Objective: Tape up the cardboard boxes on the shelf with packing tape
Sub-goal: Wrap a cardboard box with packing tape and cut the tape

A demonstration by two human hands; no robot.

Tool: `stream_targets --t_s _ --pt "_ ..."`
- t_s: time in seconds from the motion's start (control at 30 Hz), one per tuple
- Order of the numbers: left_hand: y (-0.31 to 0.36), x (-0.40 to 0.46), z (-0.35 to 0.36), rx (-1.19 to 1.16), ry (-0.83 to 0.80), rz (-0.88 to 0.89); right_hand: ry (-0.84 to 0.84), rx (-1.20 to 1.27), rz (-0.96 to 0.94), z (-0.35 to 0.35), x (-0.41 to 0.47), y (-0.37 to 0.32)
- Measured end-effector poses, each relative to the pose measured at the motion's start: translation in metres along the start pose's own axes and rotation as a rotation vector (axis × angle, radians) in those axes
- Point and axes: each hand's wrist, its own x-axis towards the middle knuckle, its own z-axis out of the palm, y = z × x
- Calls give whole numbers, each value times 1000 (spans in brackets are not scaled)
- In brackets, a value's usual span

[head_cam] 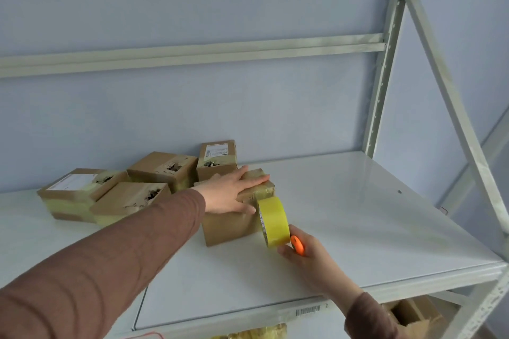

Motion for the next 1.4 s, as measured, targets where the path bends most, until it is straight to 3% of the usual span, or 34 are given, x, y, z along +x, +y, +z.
stream_targets --t_s 0.1,0.2,0.27,0.47,0.63,0.7,0.8,0.93,1.27,1.4 --pt "-6 2 -16 -234 -20 62 24 -1 -59 -8 3 -9" --pt "-10 4 -27 -487 -175 130 102 224 -157 -16 3 -29" --pt "-7 1 -31 -530 -174 82 174 336 -164 -20 11 -41" --pt "3 -9 8 34 384 148 148 355 -100 -10 36 -56" --pt "-7 -7 13 259 134 120 92 340 -105 -15 39 -53" --pt "-4 0 14 274 123 107 47 328 -103 -16 41 -52" --pt "-8 9 20 137 166 39 77 249 -88 -13 50 -54" --pt "-21 15 19 -83 87 -50 209 319 -34 -10 51 -67" --pt "-33 26 25 -194 50 230 275 171 339 10 14 -30" --pt "-36 29 23 -18 14 285 212 214 407 13 27 -38"
